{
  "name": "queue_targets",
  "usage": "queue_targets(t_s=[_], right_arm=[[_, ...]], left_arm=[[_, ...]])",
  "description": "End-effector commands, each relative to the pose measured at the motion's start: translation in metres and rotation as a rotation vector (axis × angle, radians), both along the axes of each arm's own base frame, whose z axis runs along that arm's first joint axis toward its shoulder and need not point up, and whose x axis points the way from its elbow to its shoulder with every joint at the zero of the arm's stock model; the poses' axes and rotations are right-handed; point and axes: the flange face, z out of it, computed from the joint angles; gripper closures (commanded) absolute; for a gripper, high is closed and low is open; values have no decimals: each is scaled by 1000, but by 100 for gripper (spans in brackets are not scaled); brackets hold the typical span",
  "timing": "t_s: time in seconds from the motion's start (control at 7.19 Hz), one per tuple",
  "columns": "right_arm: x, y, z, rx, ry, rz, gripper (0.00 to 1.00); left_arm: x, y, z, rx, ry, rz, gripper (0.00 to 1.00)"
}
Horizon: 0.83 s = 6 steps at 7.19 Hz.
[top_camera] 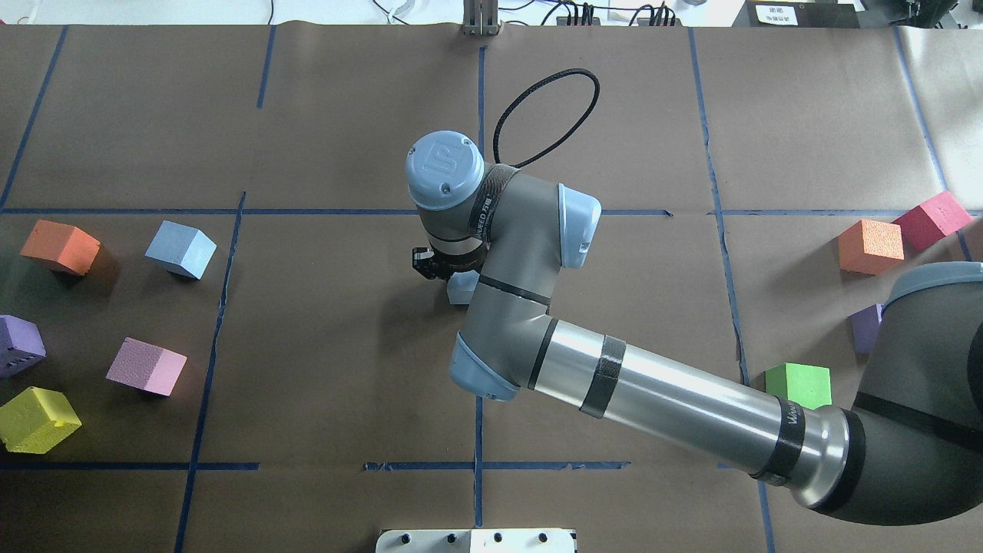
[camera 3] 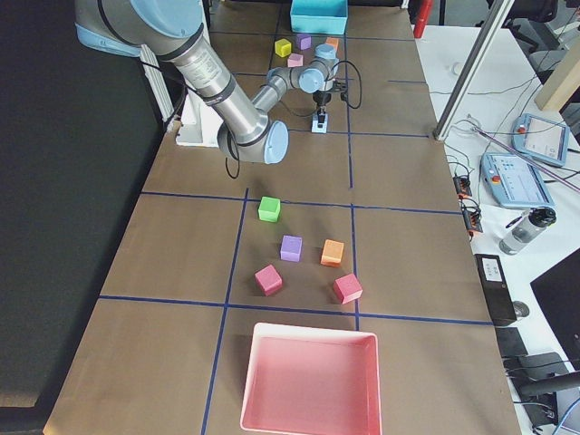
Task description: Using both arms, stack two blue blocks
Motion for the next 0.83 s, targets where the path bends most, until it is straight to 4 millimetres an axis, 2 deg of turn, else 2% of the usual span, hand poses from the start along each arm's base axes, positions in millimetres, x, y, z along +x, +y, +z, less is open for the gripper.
queue_targets(t_s=[0.0,0.28,0.42,0.56,0.7], right_arm=[[0,0,0,0,-1,1,2],[7,-7,-1,1,-5,12,1],[16,-11,-10,7,-25,19,1],[33,-19,-24,5,-52,29,1],[60,-31,-35,-16,-76,39,1]], left_arm=[[0,0,0,-1,0,-1,0],[1,0,0,-1,0,1,0],[1,-1,-2,5,1,1,0],[1,-4,-11,27,1,1,0],[3,-6,-30,71,-1,8,0]])
